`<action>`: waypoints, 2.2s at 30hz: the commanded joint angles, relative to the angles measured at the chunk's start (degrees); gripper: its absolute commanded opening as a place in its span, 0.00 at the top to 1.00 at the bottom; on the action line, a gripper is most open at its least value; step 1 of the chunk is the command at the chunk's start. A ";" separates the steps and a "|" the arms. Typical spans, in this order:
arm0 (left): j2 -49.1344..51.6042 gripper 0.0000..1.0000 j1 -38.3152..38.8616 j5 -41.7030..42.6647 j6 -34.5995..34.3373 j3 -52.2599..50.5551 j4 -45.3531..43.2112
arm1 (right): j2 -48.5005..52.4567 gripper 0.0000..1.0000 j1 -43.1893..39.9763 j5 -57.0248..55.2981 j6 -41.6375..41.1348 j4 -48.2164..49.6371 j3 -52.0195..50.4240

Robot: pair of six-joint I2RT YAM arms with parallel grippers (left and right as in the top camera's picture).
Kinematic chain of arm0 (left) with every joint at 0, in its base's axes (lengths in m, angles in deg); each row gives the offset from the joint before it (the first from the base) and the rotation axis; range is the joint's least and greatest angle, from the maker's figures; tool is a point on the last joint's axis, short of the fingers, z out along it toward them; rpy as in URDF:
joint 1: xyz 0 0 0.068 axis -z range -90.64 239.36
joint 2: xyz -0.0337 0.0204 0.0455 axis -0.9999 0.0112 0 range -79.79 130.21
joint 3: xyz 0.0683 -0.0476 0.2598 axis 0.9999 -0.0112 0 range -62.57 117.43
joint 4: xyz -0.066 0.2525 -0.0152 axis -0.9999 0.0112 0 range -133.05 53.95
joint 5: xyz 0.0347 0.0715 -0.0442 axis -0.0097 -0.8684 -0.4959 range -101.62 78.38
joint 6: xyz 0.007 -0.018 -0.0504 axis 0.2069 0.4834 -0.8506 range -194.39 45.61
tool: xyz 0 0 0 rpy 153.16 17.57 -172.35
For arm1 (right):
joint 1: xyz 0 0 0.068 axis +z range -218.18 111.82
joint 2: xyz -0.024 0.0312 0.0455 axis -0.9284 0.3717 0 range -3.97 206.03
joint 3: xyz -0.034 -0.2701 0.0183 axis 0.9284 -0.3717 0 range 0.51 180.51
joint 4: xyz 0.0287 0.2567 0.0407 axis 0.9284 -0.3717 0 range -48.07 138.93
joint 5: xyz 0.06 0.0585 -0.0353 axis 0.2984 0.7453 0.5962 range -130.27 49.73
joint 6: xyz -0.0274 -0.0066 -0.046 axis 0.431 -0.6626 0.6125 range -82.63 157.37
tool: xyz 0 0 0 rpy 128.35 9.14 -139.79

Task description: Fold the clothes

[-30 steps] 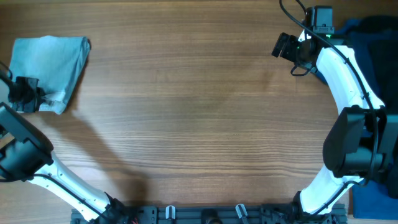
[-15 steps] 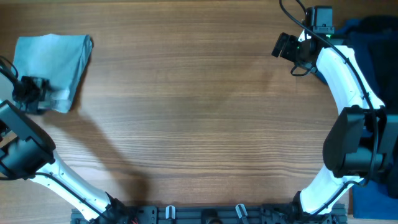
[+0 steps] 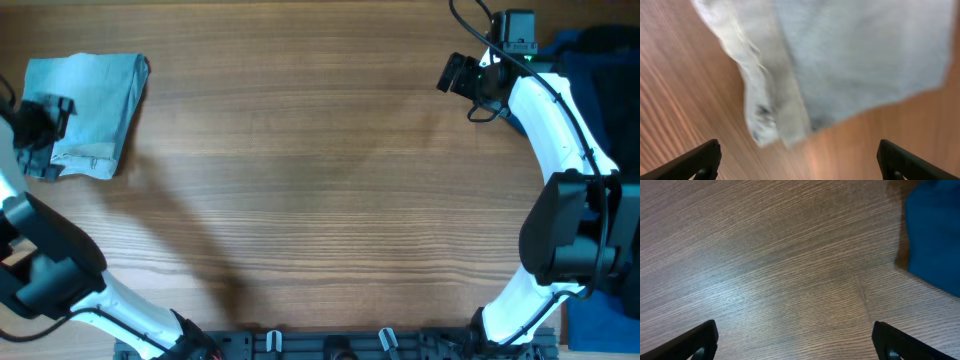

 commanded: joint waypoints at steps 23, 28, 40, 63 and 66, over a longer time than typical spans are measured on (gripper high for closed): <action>-3.15 0.00 34.56 3.54 0.07 -0.02 -10.38 | 1.01 0.01 0.42 -0.55 0.28 0.26 -0.26; -3.15 0.00 34.58 3.54 0.04 -0.02 -10.38 | 1.01 0.01 0.42 -0.55 0.26 0.37 -0.26; -3.15 0.00 34.58 3.56 0.07 -0.02 -10.38 | -19.93 0.00 0.52 -0.55 0.26 0.35 -0.26; -3.15 0.00 34.58 3.54 0.07 -0.02 -10.40 | -96.37 0.00 0.52 -1.88 -6.71 -6.88 -29.29; -3.15 0.00 34.58 3.54 0.04 -0.02 -10.38 | -101.96 0.00 0.52 -1.84 -11.78 6.86 -45.24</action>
